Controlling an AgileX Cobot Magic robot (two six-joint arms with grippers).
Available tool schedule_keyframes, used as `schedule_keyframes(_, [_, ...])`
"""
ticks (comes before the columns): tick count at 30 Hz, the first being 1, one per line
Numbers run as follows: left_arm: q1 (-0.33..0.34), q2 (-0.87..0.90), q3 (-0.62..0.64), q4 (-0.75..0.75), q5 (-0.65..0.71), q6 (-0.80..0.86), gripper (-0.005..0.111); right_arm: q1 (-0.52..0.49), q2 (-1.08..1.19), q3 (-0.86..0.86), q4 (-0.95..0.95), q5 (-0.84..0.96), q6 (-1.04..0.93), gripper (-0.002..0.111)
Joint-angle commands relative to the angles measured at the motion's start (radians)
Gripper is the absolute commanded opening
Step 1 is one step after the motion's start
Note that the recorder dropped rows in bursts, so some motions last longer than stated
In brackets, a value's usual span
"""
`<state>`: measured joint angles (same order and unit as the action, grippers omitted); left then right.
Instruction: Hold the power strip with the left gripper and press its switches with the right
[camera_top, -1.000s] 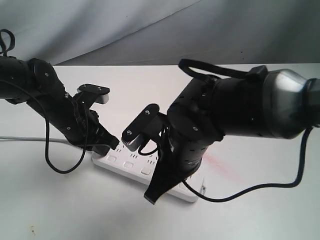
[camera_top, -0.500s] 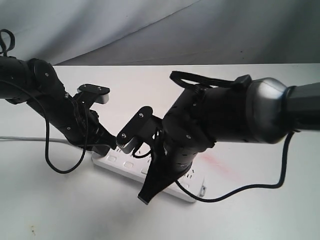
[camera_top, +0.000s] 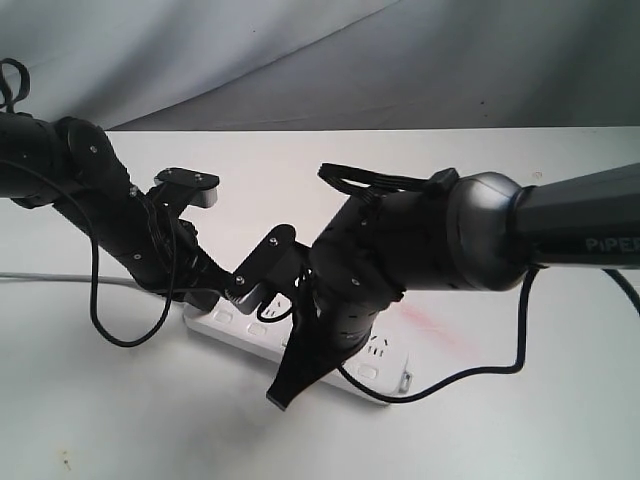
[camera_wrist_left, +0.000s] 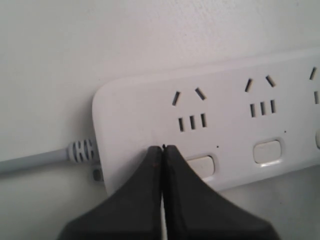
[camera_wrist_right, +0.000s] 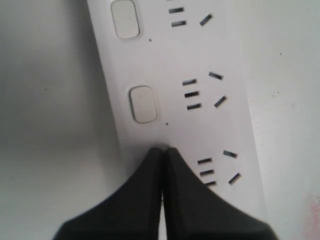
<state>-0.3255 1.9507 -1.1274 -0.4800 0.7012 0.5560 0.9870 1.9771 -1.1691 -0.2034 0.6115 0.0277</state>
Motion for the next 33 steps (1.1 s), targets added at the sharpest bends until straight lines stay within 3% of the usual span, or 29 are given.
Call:
schedule_keyframes(1, [-0.005, 0.009, 0.005, 0.01, 0.014, -0.004, 0.0, -0.001, 0.049, 0.006, 0.021, 0.043, 0.0, 0.0])
schedule_keyframes(7, [-0.005, 0.009, 0.005, 0.01, 0.014, -0.007, 0.0, 0.001, -0.09, -0.055, 0.065, -0.028, 0.0, 0.0])
schedule_keyframes(33, [-0.005, 0.009, 0.005, 0.01, 0.013, -0.005, 0.0, 0.001, 0.035, -0.055, 0.085, -0.091, 0.002, 0.0])
